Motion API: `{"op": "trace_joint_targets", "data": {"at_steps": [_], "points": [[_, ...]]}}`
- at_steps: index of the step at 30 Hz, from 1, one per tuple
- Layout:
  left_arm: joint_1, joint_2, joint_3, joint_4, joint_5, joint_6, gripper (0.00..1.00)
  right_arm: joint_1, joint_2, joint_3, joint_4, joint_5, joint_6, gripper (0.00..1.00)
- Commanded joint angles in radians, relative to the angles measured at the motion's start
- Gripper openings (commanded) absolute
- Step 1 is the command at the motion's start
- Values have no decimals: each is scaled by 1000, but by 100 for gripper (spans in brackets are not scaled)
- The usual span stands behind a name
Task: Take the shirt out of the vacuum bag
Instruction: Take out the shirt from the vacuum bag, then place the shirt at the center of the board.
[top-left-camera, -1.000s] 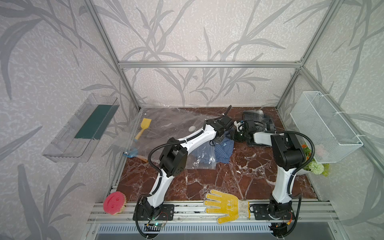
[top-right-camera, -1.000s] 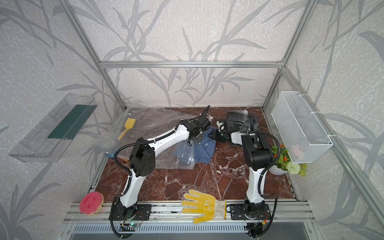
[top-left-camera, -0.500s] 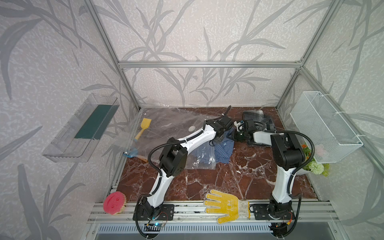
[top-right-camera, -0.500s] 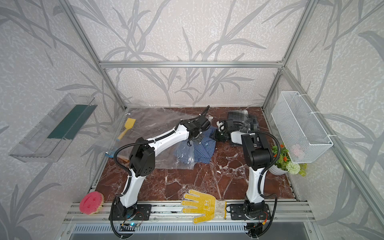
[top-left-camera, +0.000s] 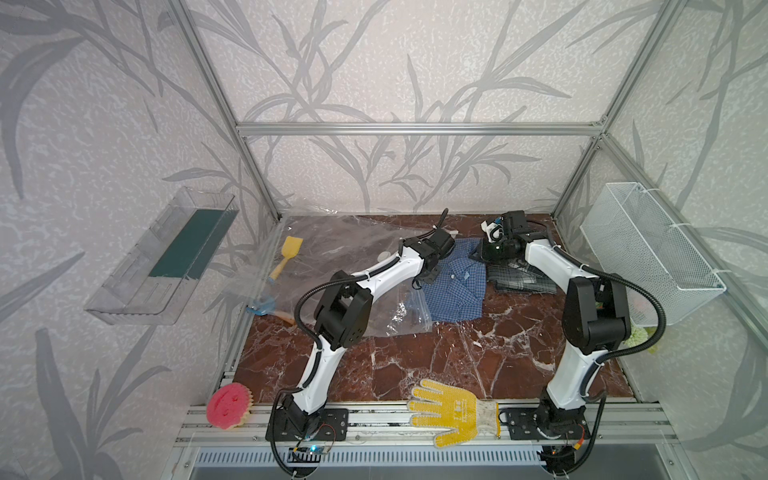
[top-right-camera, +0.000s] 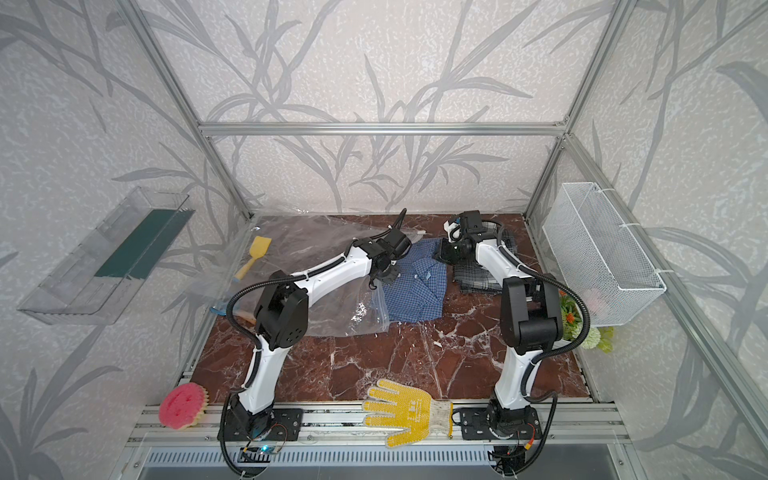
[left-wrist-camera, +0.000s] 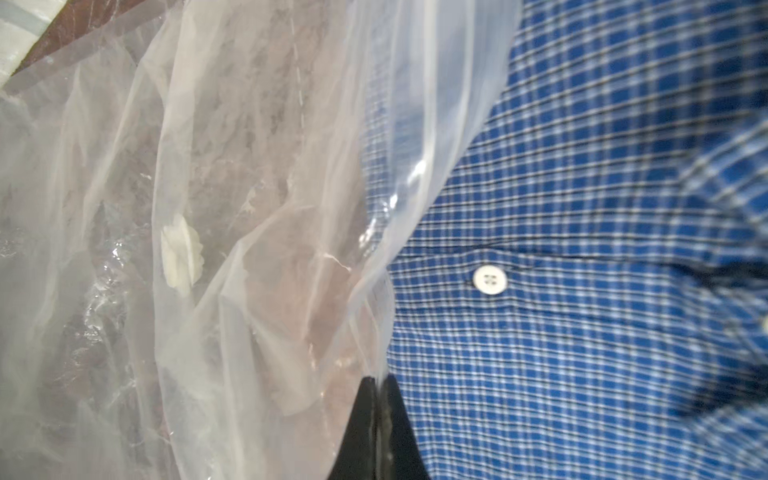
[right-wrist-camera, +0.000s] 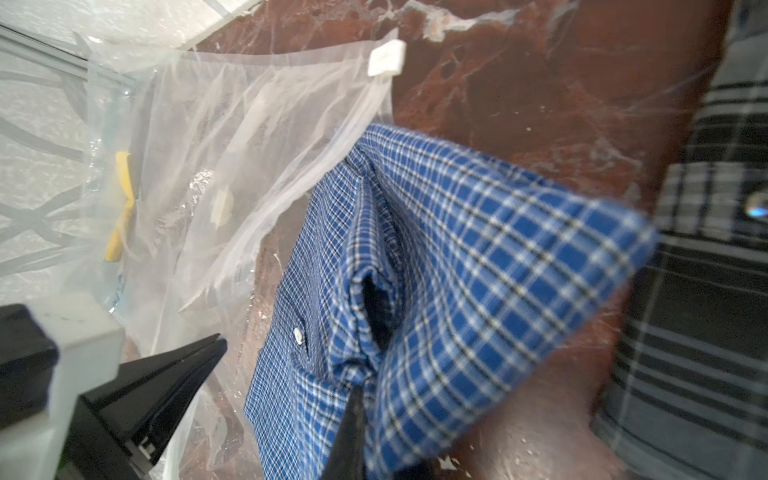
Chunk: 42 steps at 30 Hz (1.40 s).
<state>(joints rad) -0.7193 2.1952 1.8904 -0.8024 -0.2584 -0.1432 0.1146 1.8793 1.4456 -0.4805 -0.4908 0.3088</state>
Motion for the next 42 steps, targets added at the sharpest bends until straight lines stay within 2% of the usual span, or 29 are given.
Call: {"op": "trace_joint_targets", "data": {"at_steps": [1,5,15,30,39,42], "points": [[6,-9,-2,12,2,-18,0,-26,-13,95,-153,10,-61,0],[12,-4,7,13,5,-13,0,-65,23,213,-269,24,-102,0],[21,11,23,3,16,-1,0,-153,184,530,-483,-56,-184,0],[37,-11,-48,25,10,-21,0,-224,210,610,-442,-28,-137,0],[50,-13,-62,25,8,-24,0,-269,340,849,-551,-34,-156,0],[54,-10,-60,19,10,-23,0,-282,423,976,-628,-14,-196,0]]}}
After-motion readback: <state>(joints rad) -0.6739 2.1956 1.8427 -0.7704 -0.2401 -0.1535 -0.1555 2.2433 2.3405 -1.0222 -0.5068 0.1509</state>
